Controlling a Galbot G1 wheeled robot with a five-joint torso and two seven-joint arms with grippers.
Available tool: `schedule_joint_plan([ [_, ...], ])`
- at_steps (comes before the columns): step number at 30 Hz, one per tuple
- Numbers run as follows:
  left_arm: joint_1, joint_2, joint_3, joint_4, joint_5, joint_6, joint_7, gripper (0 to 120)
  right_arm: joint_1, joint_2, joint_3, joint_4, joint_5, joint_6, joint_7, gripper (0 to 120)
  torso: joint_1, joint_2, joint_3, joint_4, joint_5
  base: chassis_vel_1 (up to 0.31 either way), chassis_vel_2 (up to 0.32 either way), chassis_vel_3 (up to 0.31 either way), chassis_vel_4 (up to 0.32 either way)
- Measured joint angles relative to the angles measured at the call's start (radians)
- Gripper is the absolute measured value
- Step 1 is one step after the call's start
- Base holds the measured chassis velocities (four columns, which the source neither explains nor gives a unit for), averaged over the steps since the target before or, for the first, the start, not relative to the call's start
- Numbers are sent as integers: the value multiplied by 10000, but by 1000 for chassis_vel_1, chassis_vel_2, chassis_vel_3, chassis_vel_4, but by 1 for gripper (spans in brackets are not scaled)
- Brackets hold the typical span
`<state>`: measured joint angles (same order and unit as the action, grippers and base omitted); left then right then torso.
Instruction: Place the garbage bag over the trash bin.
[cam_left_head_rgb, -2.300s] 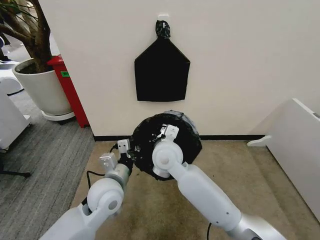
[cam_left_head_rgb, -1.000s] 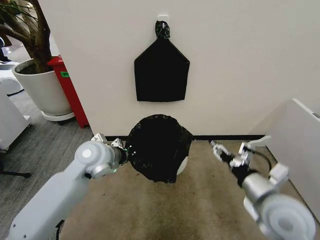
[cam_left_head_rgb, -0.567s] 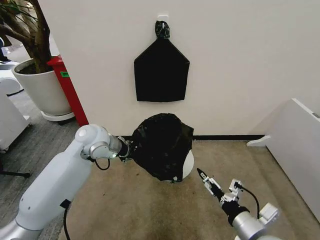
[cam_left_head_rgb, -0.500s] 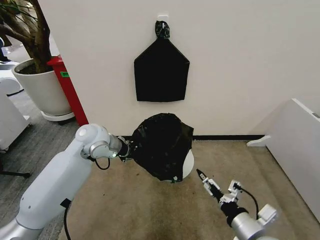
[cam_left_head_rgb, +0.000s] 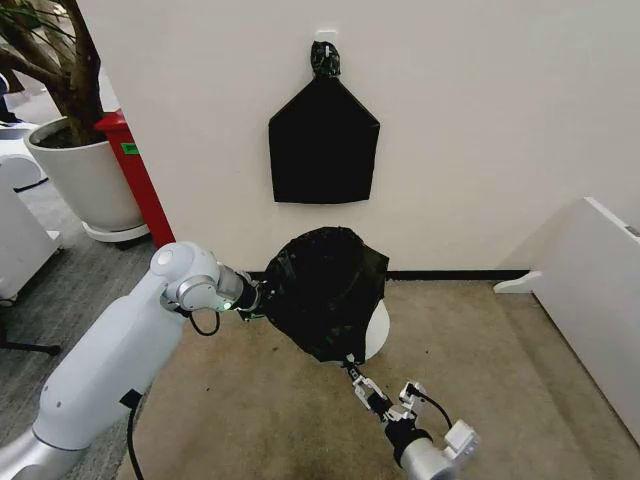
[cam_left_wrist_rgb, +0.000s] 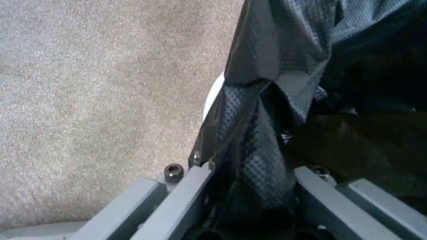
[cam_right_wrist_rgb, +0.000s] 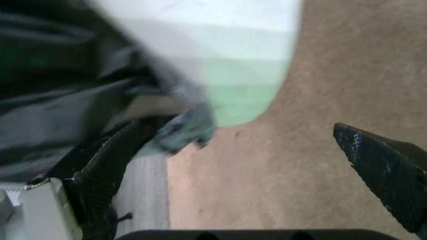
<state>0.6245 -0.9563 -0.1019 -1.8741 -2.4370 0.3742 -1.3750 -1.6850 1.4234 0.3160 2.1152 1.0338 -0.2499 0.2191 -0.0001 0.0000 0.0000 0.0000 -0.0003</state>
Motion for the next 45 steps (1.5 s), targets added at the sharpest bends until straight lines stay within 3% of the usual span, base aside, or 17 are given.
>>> schedule_joint_plan([
  [12, -133, -99, 101, -129, 94, -63, -1, 0, 705, -165, 145, -1063, -608, 324, 330, 100, 0, 0, 1, 0, 4, 0, 0, 0, 0],
  [20, 12, -100, 25, -196, 308, -43, 33, 0, 66, -239, 134, 117, -525, 394, 547, 100, 0, 0, 0, 0, 4, 0, 0, 0, 0],
  [27, 284, -53, -80, -196, 999, 65, 516, 0, -778, -287, 323, 2006, -378, 214, 750, 100, 0, 0, 0, -2, 5, 0, 0, 0, 0],
  [32, 1227, 214, -210, -420, 3323, 586, 3166, 0, -964, -673, 1625, 3529, 696, -162, 1338, 100, 0, 0, -1, -3, 3, 0, 0, 0, 0],
  [33, 1227, 214, -210, -420, 3323, 586, 3166, 0, -964, -673, 1625, 3529, 696, -162, 1338, 100, 0, 0, -1, -3, 3, 0, 0, 0, 0],
  [34, 1756, 401, -198, -520, 4913, 732, 4689, 0, -563, -1114, 2536, 3842, 1913, -575, 1931, 100, 0, 1, -2, -7, 0, 0, 0, 0, 0],
  [38, 3021, 823, -113, -597, 9054, 593, 8421, 0, 1028, -2630, 4387, 3945, 4737, -1263, 2964, 100, 0, 0, 0, 7, 1, 0, 0, 0, 0],
  [40, 3452, 958, -102, -597, 10485, 324, 9630, 0, 1330, -3025, 4549, 3884, 4964, -1408, 2757, 100, 0, 0, 0, 4, 4, 0, 0, 0, 0],
  [41, 3452, 958, -102, -597, 10485, 324, 9630, 0, 1330, -3025, 4549, 3884, 4964, -1408, 2757, 100, 0, 0, 0, 4, 4, 0, 0, 0, 0],
  [45, 4233, 1371, -74, -597, 13146, -665, 12363, 0, 1776, -4192, 4298, 3298, 4919, -2056, 1443, 100, 0, 0, -1, 0, 6, 0, 0, 0, 0],
])
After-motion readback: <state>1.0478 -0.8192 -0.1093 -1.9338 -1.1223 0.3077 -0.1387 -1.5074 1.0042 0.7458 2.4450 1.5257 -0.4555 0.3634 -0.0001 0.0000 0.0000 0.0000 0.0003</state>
